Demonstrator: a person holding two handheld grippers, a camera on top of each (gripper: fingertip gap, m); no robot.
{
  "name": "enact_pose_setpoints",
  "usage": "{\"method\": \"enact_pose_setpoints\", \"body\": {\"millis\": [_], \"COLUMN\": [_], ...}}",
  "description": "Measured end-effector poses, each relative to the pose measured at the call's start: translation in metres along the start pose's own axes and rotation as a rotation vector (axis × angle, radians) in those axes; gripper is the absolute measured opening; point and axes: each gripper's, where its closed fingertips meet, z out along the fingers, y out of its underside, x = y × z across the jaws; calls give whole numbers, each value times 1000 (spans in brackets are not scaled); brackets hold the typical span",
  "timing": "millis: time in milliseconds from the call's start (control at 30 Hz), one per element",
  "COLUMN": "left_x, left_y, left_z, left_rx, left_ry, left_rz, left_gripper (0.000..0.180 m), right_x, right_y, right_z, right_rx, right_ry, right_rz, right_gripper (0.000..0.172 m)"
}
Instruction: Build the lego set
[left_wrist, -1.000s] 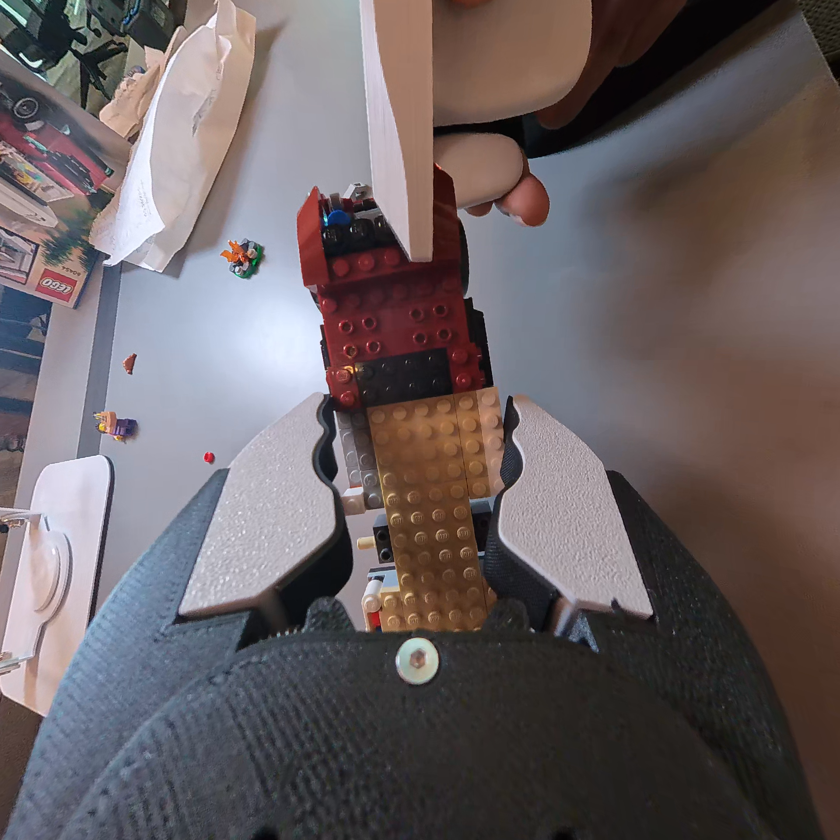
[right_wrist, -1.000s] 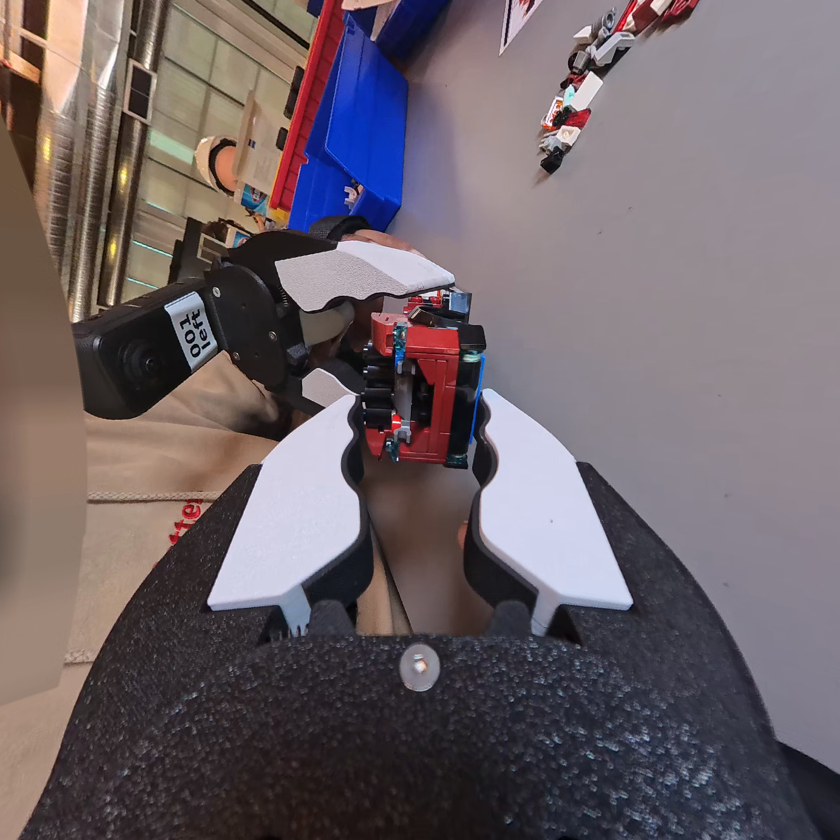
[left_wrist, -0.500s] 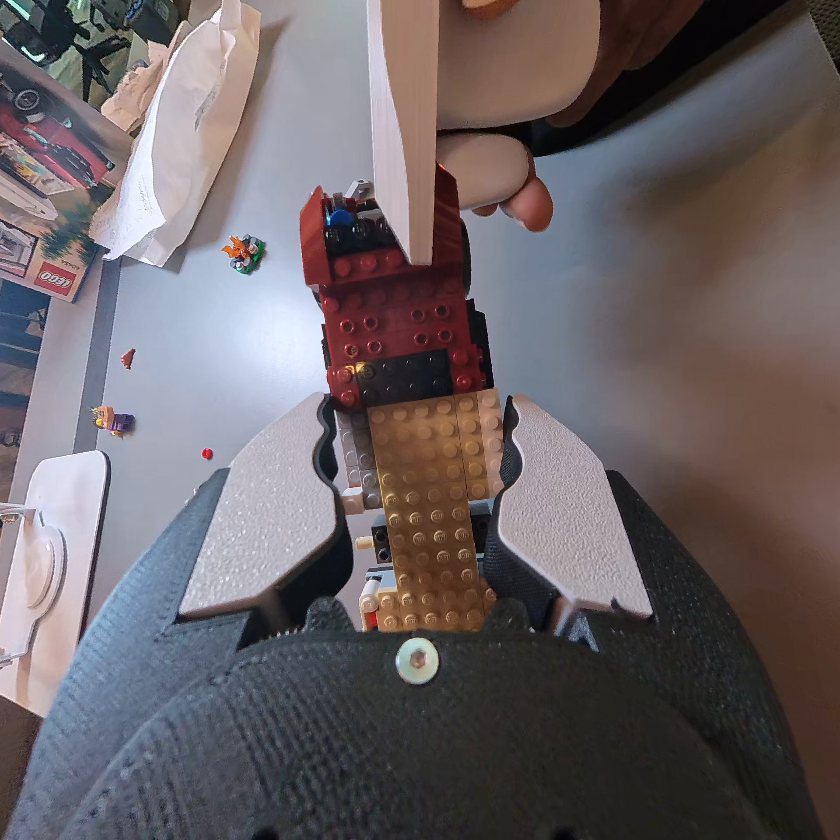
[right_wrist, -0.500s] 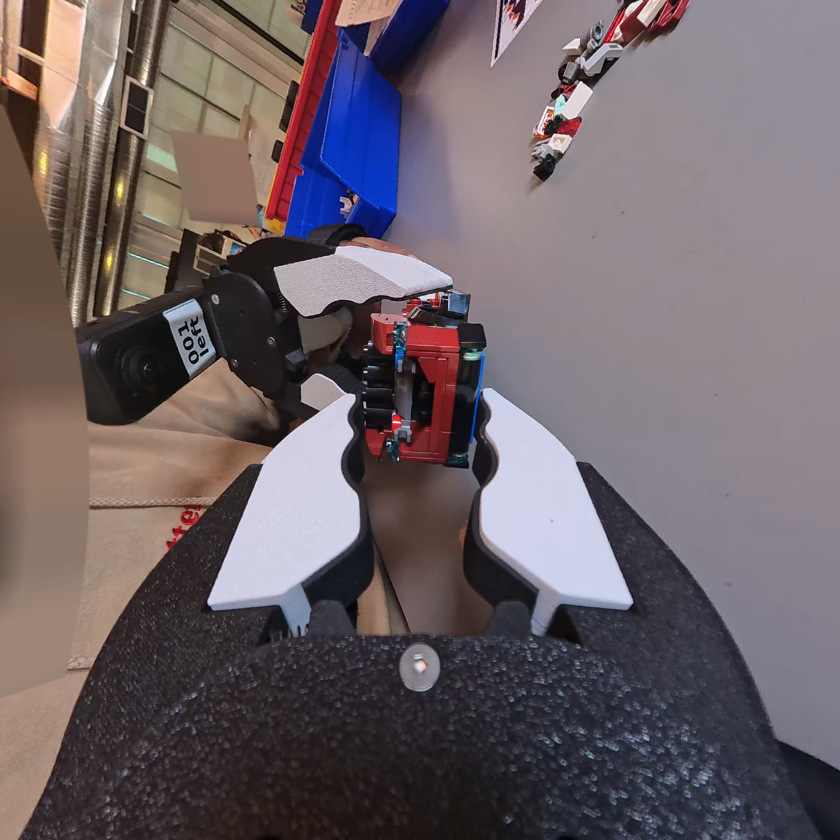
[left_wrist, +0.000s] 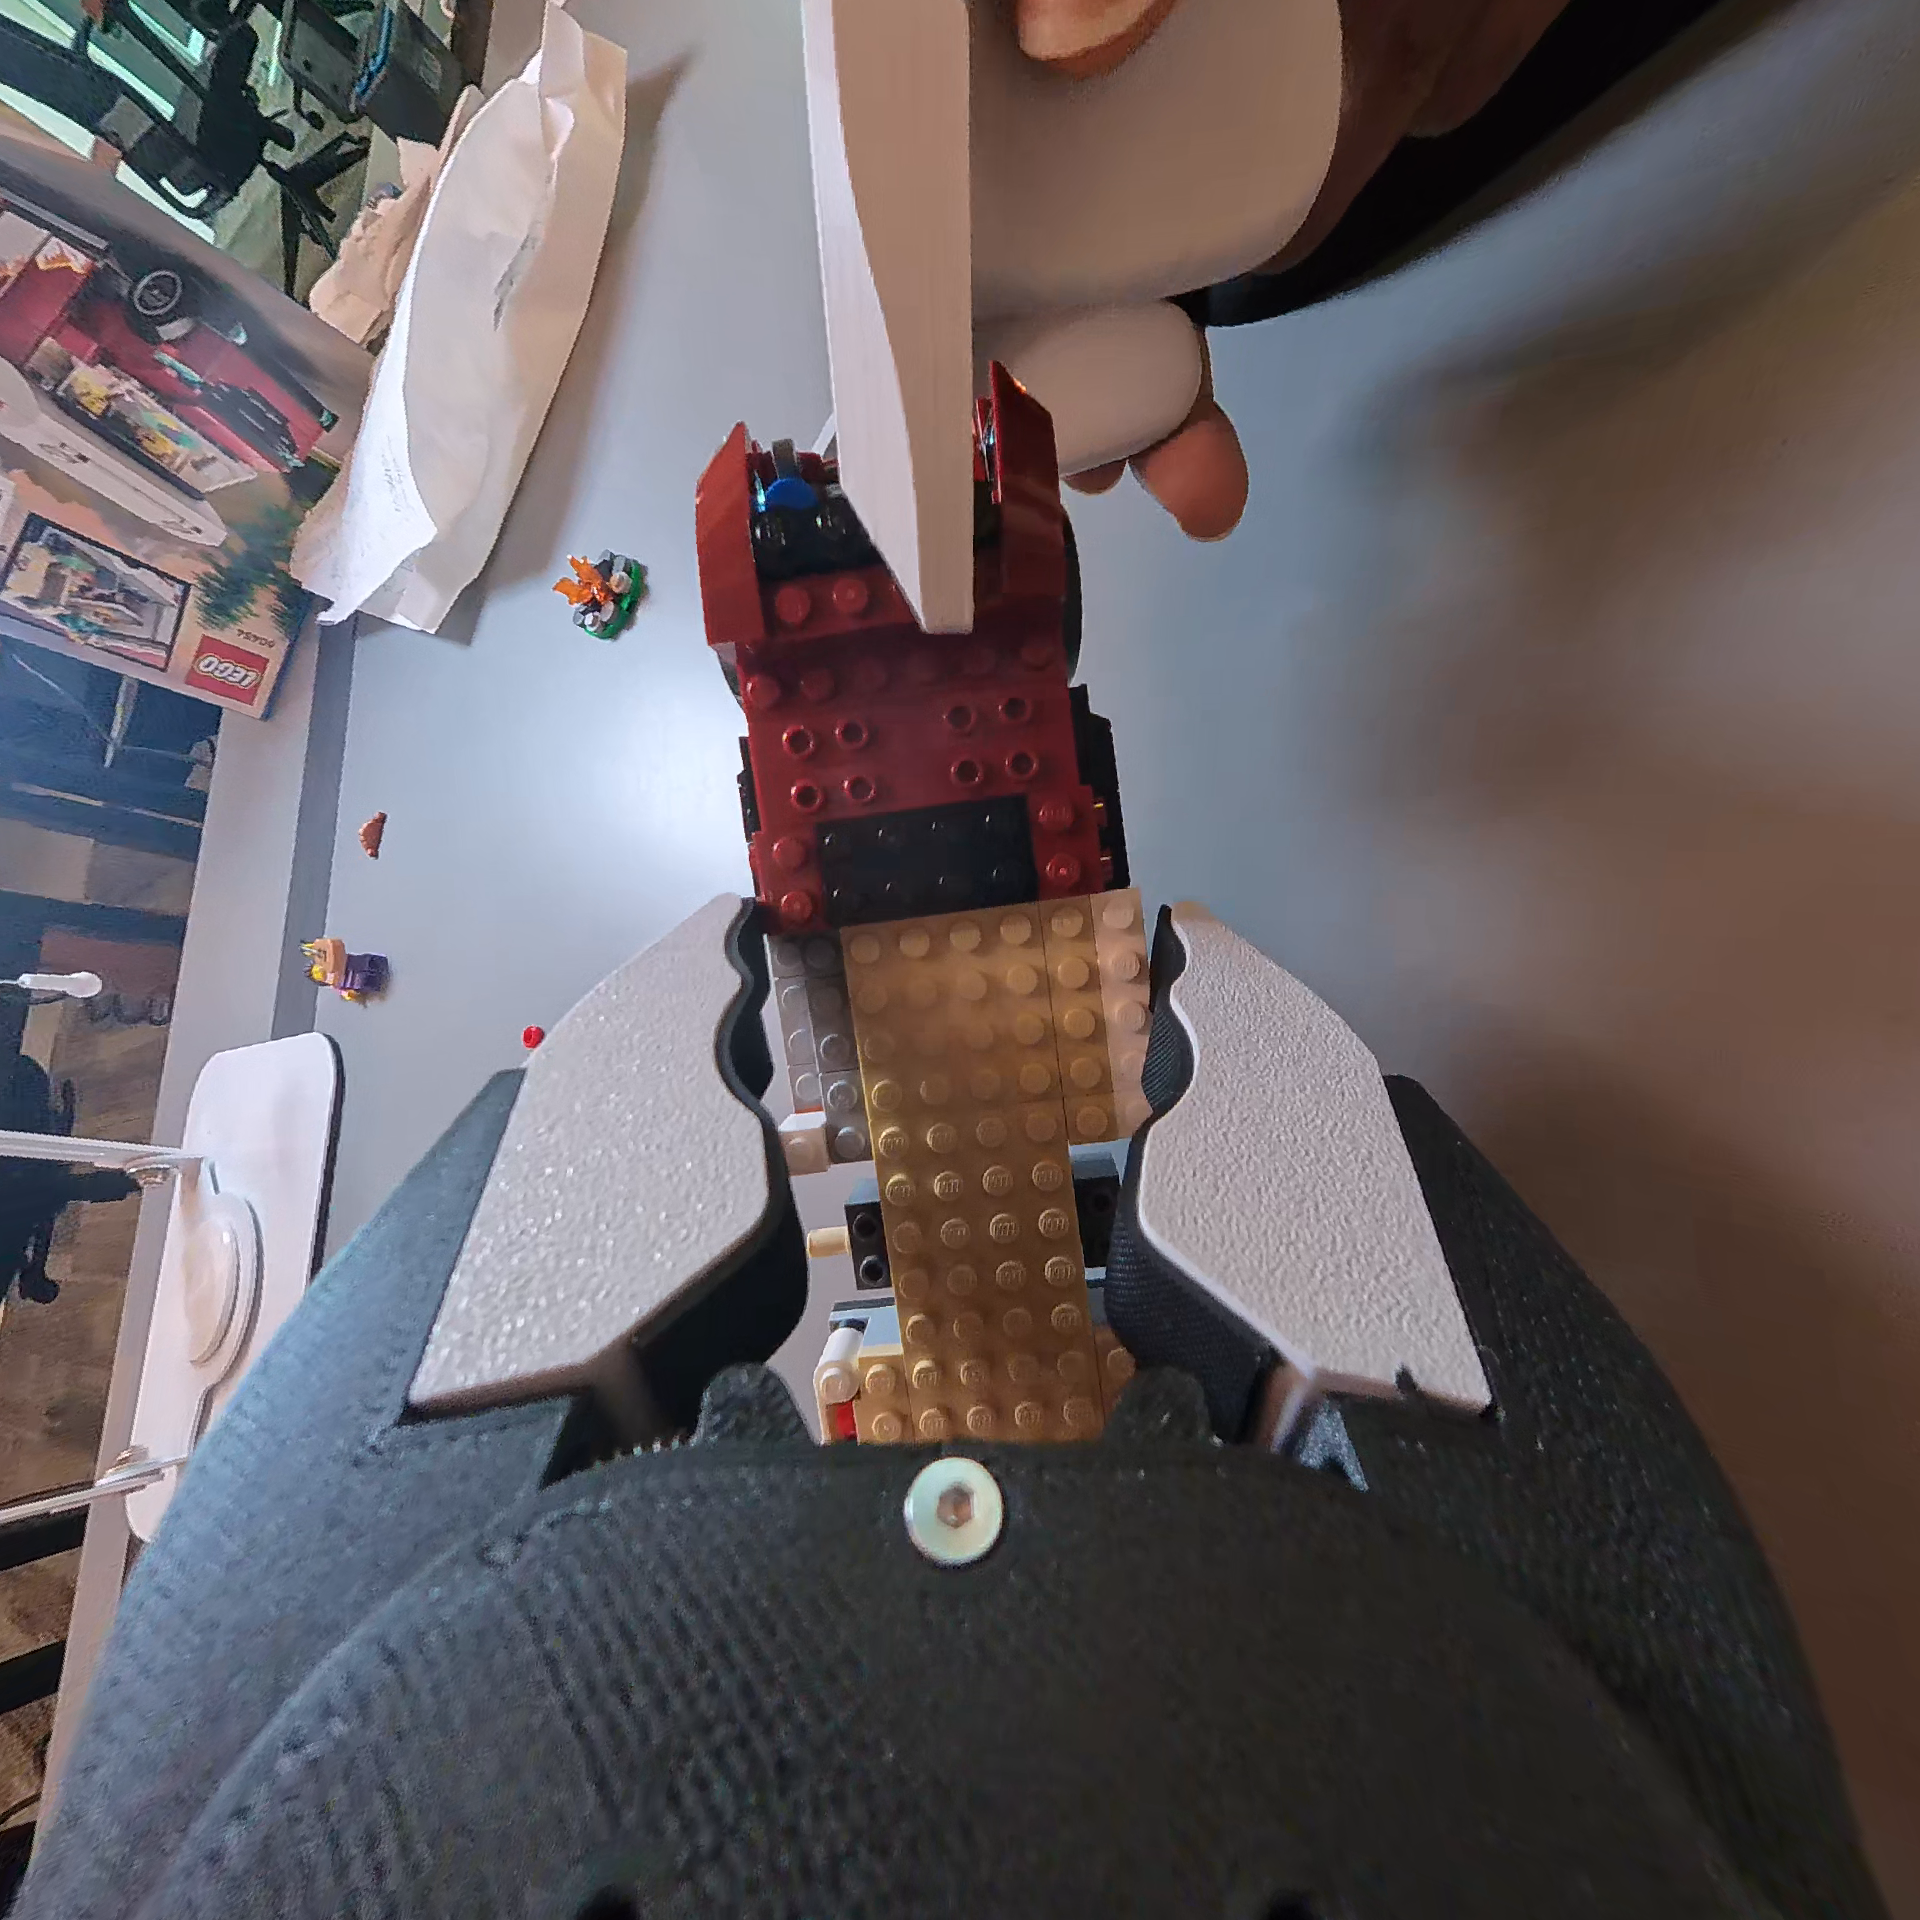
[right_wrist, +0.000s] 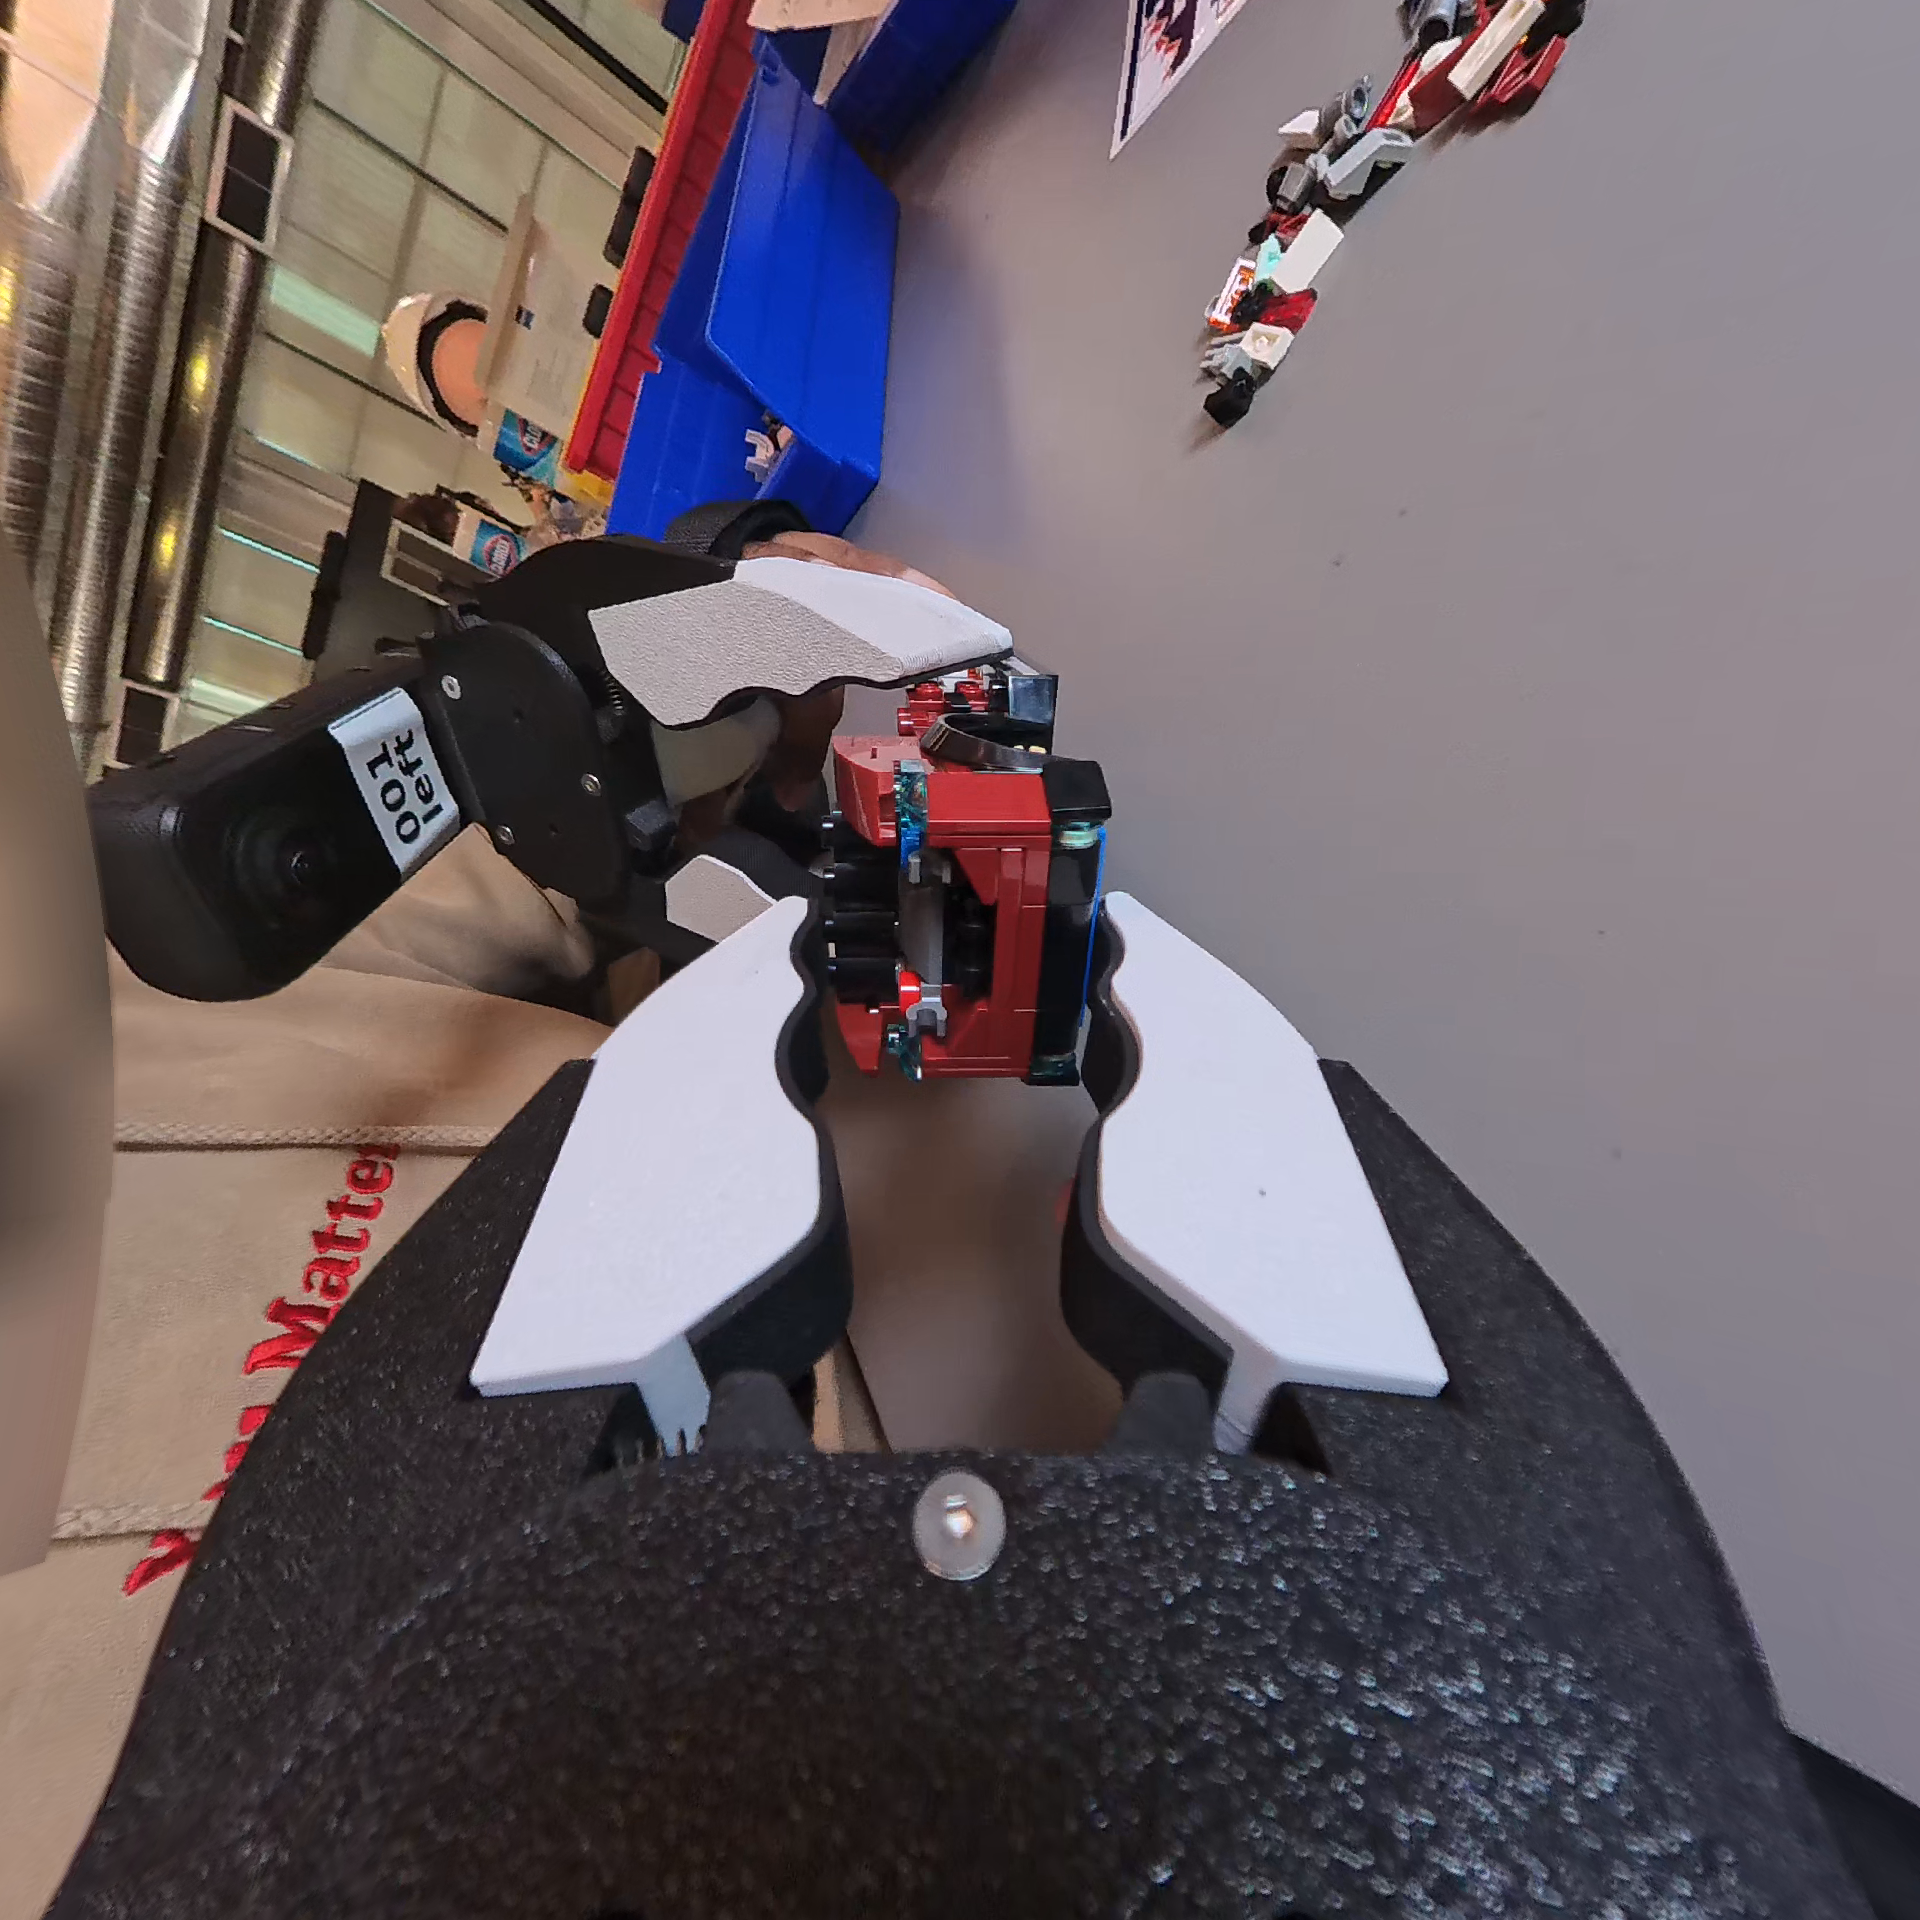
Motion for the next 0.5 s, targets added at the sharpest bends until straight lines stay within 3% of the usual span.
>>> {"method": "enact_pose_setpoints", "body": {"millis": [500], "left_x": [0], "left_y": [1], "left_z": [-1], "left_rx": [12], "left_ry": [-39], "left_rz": [55], "left_gripper": [71], "right_x": [0], "right_y": [5], "right_z": [2], "right_rx": [4], "right_ry": [4], "right_rz": [-57], "right_gripper": [47]}}
